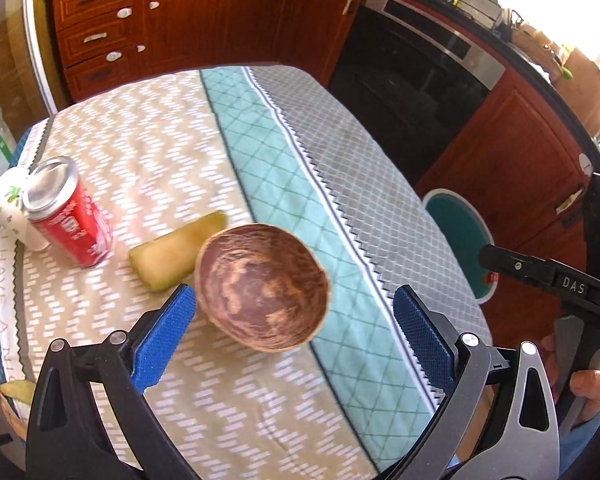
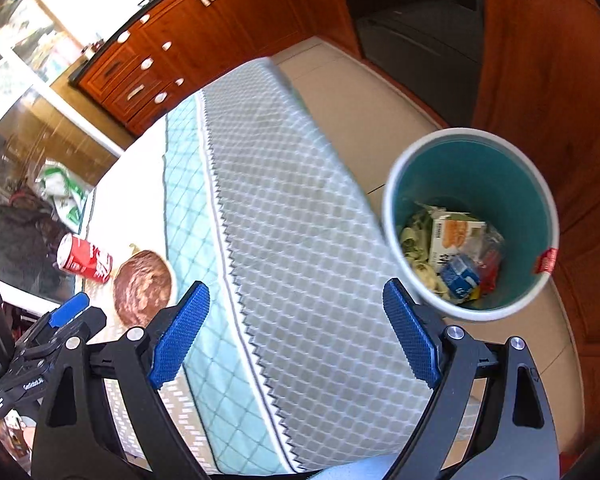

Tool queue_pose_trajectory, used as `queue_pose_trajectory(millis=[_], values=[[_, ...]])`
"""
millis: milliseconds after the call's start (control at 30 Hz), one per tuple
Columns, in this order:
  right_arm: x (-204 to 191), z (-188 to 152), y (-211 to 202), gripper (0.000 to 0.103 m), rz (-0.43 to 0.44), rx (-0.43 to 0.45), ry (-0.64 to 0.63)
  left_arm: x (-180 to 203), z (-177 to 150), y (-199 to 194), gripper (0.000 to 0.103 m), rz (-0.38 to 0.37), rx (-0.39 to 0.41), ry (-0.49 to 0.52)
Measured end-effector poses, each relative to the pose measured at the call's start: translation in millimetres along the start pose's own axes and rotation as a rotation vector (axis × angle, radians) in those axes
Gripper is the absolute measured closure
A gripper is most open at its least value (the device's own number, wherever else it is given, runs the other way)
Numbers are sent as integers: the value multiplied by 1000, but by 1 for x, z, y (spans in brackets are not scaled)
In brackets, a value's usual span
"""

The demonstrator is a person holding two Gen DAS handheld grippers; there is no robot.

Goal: Collect trash
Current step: 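Move both open tools back over the table, then grasp the rim of the wooden bowl with the right tool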

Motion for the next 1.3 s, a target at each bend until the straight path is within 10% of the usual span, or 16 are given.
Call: queue_pose_trajectory(millis=[333,600,1000,1067,1300], values=[[-75,-25,59,19,42,-131,-135,-98,-23,11,4,160,-3,-72],[-110,-45,100,24,25,-217,-215,-126,-35,28,4,147,-40,-97],[-127,-52,126,50,18,-217,-216,-130,-34,42,4,118,-49,-75],[-127,-48,130,88,19,-212,-209,-128,-34,42,4,115,-46,-66],[-120,-24,115,96,-11,-136,-226,-100,-26,41,4,93,-20,37]])
Point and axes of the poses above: each gripper's, at about its wrist camera, not at the fingertips, and y roughly the way its jaws point, x to its right, z to its top, the point moved 7 cm from there along y, roughly the way its jaws point, and after that the axes turned 7 degrees about z, right-handed, at the moved point
